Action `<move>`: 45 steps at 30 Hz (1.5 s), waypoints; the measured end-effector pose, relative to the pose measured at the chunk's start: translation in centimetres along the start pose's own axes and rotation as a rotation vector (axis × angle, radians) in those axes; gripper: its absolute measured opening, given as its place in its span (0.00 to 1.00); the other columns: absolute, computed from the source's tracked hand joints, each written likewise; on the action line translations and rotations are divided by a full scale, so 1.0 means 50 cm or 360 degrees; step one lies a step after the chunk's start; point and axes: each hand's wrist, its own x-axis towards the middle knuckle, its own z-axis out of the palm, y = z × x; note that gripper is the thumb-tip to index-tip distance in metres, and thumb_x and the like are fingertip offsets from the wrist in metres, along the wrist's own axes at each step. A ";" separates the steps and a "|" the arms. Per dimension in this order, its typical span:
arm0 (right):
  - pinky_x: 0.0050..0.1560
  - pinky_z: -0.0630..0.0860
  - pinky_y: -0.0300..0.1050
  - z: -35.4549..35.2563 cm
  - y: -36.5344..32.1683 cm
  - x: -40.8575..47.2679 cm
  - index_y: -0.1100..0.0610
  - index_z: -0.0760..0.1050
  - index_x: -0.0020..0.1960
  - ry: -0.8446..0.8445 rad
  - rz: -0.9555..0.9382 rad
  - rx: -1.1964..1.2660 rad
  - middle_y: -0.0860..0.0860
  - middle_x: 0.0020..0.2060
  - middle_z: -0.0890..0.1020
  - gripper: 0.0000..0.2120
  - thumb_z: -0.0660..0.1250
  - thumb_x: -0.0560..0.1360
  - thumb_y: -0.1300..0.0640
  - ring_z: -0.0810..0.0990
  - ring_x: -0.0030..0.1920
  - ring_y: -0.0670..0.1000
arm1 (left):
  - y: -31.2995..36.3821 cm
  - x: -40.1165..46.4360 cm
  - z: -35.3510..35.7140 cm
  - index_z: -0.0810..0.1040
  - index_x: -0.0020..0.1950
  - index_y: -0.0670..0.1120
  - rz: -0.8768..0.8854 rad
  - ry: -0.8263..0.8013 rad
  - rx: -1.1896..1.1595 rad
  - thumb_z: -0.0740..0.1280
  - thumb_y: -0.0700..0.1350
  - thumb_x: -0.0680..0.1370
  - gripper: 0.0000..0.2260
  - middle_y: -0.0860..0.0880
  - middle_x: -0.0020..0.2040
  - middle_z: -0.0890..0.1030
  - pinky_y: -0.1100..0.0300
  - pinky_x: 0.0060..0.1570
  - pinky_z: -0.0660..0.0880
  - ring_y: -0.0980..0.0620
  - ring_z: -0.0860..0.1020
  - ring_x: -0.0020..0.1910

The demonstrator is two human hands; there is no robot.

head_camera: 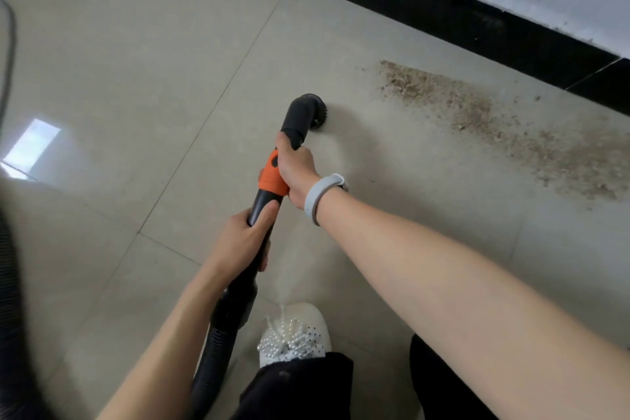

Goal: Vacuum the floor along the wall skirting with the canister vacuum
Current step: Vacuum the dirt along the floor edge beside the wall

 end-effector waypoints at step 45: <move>0.50 0.79 0.60 -0.040 0.064 -0.127 0.56 0.65 0.42 0.0235 -0.0060 0.0333 0.56 0.38 0.76 0.18 0.59 0.73 0.40 0.81 0.42 0.62 | -0.050 -0.038 -0.038 0.68 0.34 0.43 0.0133 -0.0327 0.0184 0.66 0.55 0.71 0.17 0.45 0.22 0.73 0.62 0.25 0.67 0.51 0.69 0.21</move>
